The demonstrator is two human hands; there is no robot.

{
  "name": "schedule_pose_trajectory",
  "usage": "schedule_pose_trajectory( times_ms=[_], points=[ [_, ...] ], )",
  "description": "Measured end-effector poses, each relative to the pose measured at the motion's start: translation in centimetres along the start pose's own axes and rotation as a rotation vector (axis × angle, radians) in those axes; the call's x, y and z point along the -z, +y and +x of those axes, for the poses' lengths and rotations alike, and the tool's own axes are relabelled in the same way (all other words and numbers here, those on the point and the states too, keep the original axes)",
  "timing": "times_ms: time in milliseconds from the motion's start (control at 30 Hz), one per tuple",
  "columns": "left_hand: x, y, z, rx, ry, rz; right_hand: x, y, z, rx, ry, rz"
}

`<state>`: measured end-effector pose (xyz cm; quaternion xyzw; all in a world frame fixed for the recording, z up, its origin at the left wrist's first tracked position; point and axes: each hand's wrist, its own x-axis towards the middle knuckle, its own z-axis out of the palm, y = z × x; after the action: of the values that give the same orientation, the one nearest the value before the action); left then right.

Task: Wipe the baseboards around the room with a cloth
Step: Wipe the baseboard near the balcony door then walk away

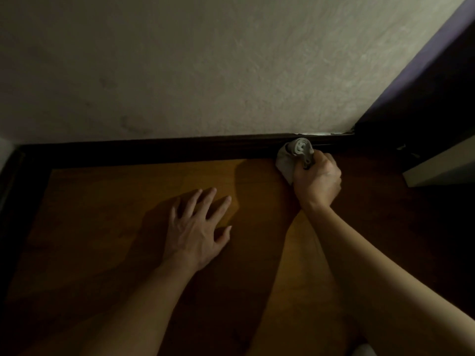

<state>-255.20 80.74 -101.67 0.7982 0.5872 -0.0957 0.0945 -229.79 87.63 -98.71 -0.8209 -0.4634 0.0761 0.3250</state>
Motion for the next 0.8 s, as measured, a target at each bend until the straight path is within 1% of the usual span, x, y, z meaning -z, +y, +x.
schedule_pose_trajectory(
  times_ms=[167,233,300,367,500,667,733,800],
  points=[
    [0.5,0.1,0.2,0.005,-0.070,0.010,-1.7,-4.1,-2.4,0.145,-0.103,0.024],
    [0.6,0.0,0.1,-0.002,-0.083,0.020,-2.1,-4.8,-2.9,0.166,-0.126,0.017],
    [0.6,0.0,0.1,0.005,-0.090,0.019,-2.2,-4.6,-3.0,0.145,-0.099,0.012],
    [0.7,0.0,-0.2,0.005,-0.082,0.009,-2.2,-4.7,-3.2,0.109,-0.064,0.019],
    [1.3,0.4,-0.8,0.007,0.006,-0.001,-3.1,-6.2,-4.2,0.199,-0.124,0.036],
    [1.7,0.4,-1.0,0.006,0.019,0.005,-3.8,-6.6,-4.6,0.186,-0.101,0.080],
    [1.7,0.6,-1.0,0.005,0.042,0.001,-4.0,-7.0,-4.9,0.234,-0.145,0.088],
    [1.5,0.5,-0.8,0.004,0.030,0.007,-4.1,-7.0,-4.9,0.260,-0.173,0.092]
  ],
)
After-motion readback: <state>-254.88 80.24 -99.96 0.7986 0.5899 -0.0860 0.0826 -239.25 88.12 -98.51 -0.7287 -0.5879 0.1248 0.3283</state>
